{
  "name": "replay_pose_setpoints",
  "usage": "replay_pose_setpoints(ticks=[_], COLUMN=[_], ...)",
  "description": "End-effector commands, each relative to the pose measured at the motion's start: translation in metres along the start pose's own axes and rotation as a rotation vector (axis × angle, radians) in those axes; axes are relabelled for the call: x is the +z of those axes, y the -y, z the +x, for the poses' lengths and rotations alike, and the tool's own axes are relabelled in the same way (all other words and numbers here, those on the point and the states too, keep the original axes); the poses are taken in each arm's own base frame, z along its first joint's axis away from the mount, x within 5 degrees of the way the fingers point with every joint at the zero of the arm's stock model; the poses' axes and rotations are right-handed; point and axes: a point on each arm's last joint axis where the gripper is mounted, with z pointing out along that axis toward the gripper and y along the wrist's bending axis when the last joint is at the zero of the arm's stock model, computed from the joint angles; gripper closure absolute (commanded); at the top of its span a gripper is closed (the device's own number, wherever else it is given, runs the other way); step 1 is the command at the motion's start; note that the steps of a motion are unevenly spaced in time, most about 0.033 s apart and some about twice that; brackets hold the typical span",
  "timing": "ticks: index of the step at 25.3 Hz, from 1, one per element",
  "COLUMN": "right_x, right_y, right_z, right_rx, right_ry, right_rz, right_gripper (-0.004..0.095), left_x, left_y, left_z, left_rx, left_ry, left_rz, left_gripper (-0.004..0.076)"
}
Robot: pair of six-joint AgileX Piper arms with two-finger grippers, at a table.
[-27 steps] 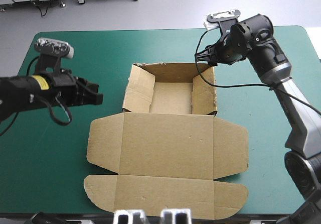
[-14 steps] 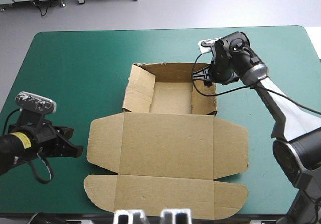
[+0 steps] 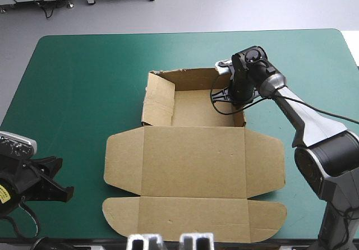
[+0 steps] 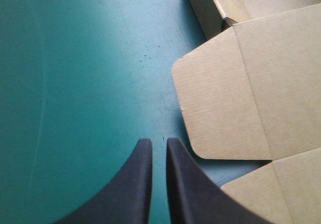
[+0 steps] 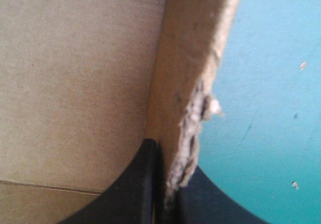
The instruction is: Fold the box
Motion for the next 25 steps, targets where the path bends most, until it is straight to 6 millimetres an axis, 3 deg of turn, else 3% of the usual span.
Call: replay_pose_setpoints(ticks=[1, 2, 4, 7, 11, 14, 18, 21, 25], right_x=[-0.064, -0.071, -0.095, -0.118, -0.126, -0.124, -0.101, -0.077, -0.045], right_y=[0.033, 0.041, 0.079, 0.164, 0.248, 0.279, 0.299, 0.304, 0.305], right_z=[-0.002, -0.002, 0.004, 0.028, 0.066, 0.083, 0.087, 0.082, 0.075], right_rx=[0.009, 0.018, 0.071, 0.235, 0.4, 0.451, 0.458, 0.418, 0.357], right_ry=[0.161, 0.18, 0.23, 0.256, 0.244, 0.243, 0.166, 0.08, -0.029], right_rz=[0.081, 0.086, 0.121, 0.211, 0.217, 0.184, 0.212, 0.256, 0.295], right_gripper=[0.0926, 0.0926, 0.0926, 0.0926, 0.0926, 0.0926, 0.0896, 0.0776, 0.054], left_x=[-0.001, -0.001, -0.001, -0.001, -0.001, -0.001, -0.001, -0.001, -0.001], left_y=[0.0, -0.001, -0.001, 0.0, 0.0, 0.0, 0.0, 0.0, 0.0], left_z=[0.002, 0.002, 0.002, 0.002, 0.002, 0.002, 0.002, 0.002, 0.002], left_rx=[-0.004, -0.002, -0.002, -0.003, -0.004, -0.004, -0.004, -0.006, -0.011], left_ry=[-0.037, -0.038, -0.038, -0.038, -0.038, -0.038, -0.038, -0.038, -0.038], left_rz=[-0.003, -0.007, -0.007, -0.005, -0.002, -0.002, -0.002, -0.002, -0.002], left_gripper=[0.0658, 0.0658, 0.0658, 0.0659, 0.0661, 0.0661, 0.0661, 0.0661, 0.0661])
